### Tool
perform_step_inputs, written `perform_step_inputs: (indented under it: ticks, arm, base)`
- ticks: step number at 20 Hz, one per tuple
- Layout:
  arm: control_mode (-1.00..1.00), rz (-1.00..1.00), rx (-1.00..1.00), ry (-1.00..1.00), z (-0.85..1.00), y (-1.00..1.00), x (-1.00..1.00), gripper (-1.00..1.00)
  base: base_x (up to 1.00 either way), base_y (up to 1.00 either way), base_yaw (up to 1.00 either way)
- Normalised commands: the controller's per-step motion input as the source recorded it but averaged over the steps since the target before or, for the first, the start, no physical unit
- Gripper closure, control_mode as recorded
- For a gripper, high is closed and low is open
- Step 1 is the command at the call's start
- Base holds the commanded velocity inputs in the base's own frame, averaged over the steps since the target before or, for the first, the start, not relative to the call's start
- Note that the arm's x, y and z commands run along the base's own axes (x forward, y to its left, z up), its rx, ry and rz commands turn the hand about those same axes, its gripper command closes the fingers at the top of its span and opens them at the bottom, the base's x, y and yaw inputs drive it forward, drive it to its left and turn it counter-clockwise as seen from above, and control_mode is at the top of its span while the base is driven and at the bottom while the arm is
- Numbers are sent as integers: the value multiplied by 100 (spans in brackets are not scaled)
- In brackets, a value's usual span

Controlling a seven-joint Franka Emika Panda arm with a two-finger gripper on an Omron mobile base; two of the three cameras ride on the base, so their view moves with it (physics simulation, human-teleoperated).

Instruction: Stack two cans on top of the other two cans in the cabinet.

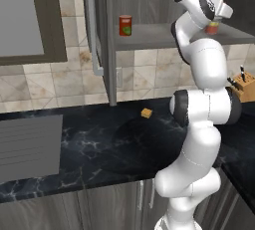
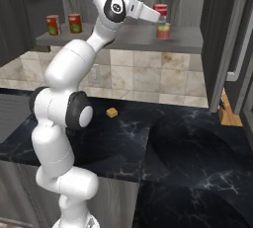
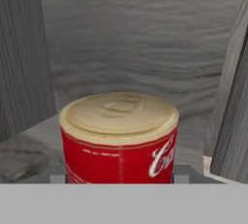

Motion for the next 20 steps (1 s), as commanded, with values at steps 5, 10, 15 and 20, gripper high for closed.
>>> perform_step_inputs:
  ticks: [5,10,15,20]
  arm:
    - [-100,0,0,0,-1,-6,13,100]
    - [-100,0,0,0,0,-9,6,100]
    - [-100,0,0,1,0,-4,12,100]
    - [-100,0,0,0,1,0,19,100]
  base:
    - [0,0,0]
    - [0,0,0]
    - [0,0,0]
    - [0,0,0]
